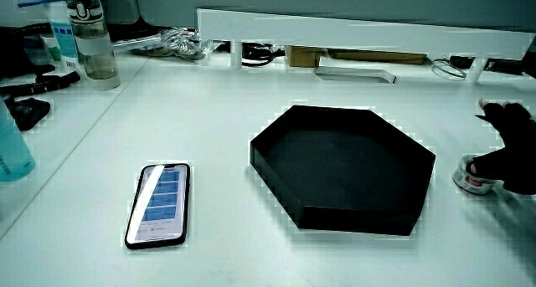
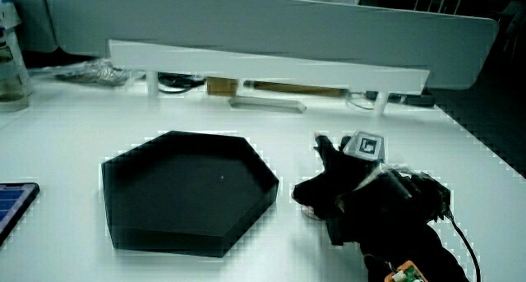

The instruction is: Pick paper clip from desk

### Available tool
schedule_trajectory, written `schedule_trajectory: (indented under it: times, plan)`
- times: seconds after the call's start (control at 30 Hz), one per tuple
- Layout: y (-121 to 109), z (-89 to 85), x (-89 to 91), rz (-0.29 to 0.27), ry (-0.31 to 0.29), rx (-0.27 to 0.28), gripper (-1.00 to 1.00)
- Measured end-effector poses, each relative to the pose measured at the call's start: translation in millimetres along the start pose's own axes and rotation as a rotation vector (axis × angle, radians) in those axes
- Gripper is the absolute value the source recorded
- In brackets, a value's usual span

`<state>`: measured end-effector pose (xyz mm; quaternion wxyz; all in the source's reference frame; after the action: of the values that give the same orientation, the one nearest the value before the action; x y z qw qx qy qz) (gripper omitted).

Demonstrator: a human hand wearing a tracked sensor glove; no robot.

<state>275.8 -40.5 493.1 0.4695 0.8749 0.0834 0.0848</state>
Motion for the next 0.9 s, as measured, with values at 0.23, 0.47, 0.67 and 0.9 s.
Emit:
schedule_trajectory:
  times: [0.23, 0.47, 0.67, 0.9]
  plan:
    - [9.3, -8.4, 0.6, -0.041, 0.011, -0.120, 0.00]
    - [16.2, -14.7, -2.3, -0.048, -0.013, -0.143, 0.00]
    - [18.4, -18.1, 0.8, -0.025, 0.021, -0.089, 0.67]
    - [19.3, -17.7, 3.7, -0.027, 0.031, -0.050, 1.00]
